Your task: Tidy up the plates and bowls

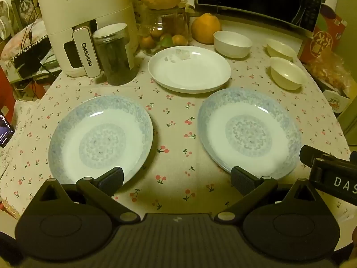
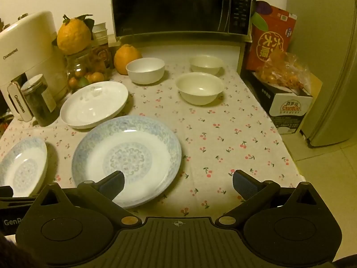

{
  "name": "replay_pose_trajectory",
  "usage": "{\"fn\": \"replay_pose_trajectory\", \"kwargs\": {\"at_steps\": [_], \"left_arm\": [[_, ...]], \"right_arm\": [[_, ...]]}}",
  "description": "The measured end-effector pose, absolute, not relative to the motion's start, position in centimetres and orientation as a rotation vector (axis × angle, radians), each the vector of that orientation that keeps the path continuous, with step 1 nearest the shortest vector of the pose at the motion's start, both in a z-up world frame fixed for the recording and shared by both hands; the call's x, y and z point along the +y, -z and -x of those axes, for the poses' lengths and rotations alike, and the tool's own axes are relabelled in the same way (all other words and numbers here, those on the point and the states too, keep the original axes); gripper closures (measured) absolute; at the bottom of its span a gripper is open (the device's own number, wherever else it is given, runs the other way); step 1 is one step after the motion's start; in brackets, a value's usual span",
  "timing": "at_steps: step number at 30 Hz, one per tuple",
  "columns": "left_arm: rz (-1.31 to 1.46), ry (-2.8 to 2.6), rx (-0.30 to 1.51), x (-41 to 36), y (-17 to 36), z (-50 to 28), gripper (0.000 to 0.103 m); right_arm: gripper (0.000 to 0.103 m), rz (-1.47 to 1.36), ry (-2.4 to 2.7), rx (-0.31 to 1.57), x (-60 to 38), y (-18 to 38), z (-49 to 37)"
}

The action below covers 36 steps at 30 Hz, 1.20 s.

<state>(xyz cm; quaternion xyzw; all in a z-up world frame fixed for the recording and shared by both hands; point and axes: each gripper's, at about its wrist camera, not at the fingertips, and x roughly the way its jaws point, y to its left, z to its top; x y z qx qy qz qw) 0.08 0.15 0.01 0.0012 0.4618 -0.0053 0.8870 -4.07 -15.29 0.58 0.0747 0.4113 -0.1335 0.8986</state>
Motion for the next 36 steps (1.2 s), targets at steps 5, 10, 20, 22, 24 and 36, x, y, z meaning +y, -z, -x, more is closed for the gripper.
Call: {"fn": "replay_pose_trajectory", "kwargs": {"at_steps": [5, 10, 20, 22, 24, 36], "left_arm": [[-0.012, 0.003, 0.953, 0.22, -0.01, -0.09, 0.001], [-0.008, 0.004, 0.951, 0.47, -0.15, -0.33, 0.001], [-0.007, 0.002, 0.942, 0.43, -0.18, 0.0, 0.001], [-0.007, 0.001, 0.942, 0.42, -0.17, -0.01, 0.001], [-0.007, 0.002, 0.942, 0.46, -0.17, -0.01, 0.001], [-0.007, 0.0, 0.944, 0.53, -0.19, 0.0, 0.001]], "right_arm": [[0.0, -0.16, 0.273, 0.843, -15.22, -0.57, 4.09], [0.0, -0.157, 0.275, 0.842, -15.13, -0.6, 4.08], [0.0, -0.158, 0.276, 0.844, -15.24, -0.55, 4.03], [0.0, -0.158, 0.276, 0.844, -15.24, -0.58, 4.02], [0.0, -0.159, 0.276, 0.844, -15.24, -0.61, 4.01], [0.0, -0.159, 0.276, 0.843, -15.16, -0.71, 4.05]]}}
